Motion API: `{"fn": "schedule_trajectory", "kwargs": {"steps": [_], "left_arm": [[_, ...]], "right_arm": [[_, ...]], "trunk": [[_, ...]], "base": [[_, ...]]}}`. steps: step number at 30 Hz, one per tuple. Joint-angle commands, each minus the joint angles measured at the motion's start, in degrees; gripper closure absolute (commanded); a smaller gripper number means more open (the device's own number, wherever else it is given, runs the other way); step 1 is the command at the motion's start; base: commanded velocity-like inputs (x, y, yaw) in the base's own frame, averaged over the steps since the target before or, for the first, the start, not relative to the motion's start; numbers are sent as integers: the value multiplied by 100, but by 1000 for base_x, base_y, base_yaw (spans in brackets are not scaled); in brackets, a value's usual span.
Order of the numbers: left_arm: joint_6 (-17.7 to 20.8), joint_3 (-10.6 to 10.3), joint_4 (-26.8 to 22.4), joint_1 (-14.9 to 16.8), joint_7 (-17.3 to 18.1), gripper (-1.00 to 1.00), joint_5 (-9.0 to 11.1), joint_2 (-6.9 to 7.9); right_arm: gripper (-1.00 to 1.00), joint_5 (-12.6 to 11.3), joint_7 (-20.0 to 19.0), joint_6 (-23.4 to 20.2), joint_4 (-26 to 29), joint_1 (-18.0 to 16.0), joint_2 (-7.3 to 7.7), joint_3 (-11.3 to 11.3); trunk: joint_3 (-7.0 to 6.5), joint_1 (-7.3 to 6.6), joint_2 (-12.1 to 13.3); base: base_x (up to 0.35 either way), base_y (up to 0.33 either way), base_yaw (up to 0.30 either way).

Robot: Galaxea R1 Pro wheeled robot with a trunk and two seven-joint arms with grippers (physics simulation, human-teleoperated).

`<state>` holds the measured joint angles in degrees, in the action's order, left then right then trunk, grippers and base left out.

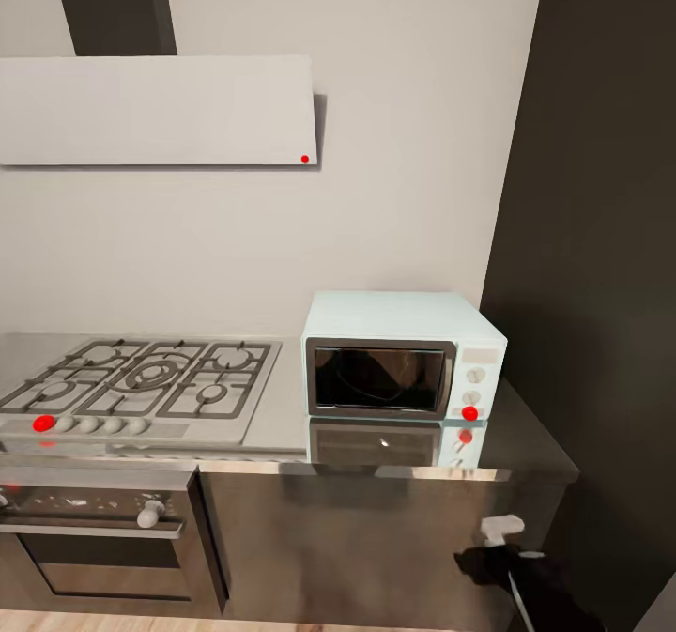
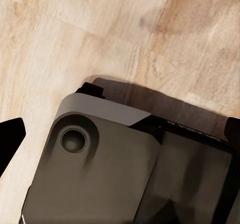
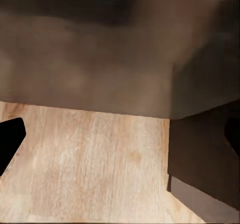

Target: In the kitchen, take the popcorn bag from the countertop, put it into the microwave, and heat it until the popcorn is cooked so the cooked popcorn ends up inside the bag.

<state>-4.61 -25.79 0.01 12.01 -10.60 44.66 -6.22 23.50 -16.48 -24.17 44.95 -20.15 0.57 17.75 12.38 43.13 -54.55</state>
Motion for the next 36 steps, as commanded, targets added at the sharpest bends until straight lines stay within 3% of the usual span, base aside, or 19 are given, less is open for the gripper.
{"fn": "schedule_trajectory", "kwargs": {"steps": [1,4,5,7,8,11,16,19,24,27,32,36], "left_arm": [[-13,-48,-1,3,-21,-100,43,-2],[-13,-48,-1,3,-21,-100,43,-2],[-13,-47,-1,3,-21,-100,43,-2],[-13,-48,-1,3,-21,-100,43,-2],[-13,-48,-1,3,-21,-100,43,-2],[-13,-48,-1,3,-21,-100,43,-2],[-13,-48,-1,3,-21,-100,43,-2],[-13,-45,-1,3,-21,-100,43,-2],[-13,-45,-1,3,-21,-100,43,-1],[-13,-44,-1,3,-21,-100,43,0],[-13,-44,-1,3,-21,-100,43,-1],[-13,-42,-1,3,-21,-100,43,6]], "right_arm": [[-100,61,-194,-488,672,-1,-13,23],[-100,59,-399,-1130,1662,1,-19,26],[-100,24,-616,-2047,3240,1,-11,24],[-100,-78,-639,-2315,3695,-1,13,16],[-100,-293,-650,-2600,4131,-4,48,7],[-100,-505,-642,-2970,4386,-16,72,15],[-100,-550,-586,-3112,4428,-369,44,26],[-100,-570,-500,-2849,4252,-423,-12,27],[-100,-585,-460,-1623,3340,-435,-31,96],[-100,-591,-454,-850,2658,-437,-14,397],[-100,-596,-453,-287,2261,-437,9,696],[-100,-575,-447,416,1615,-437,31,957]], "trunk": [[9,1,-5],[9,1,-5],[9,1,-5],[9,1,-5],[9,1,-5],[9,1,-5],[9,1,-5],[9,1,-5],[9,1,-5],[9,1,-5],[9,1,-5],[9,1,-5]], "base": [[0,0,0],[0,0,0],[0,0,0],[0,0,0],[0,0,0],[0,0,0],[0,0,0],[0,0,0],[0,0,0],[0,0,0],[0,0,0],[0,0,0]]}}
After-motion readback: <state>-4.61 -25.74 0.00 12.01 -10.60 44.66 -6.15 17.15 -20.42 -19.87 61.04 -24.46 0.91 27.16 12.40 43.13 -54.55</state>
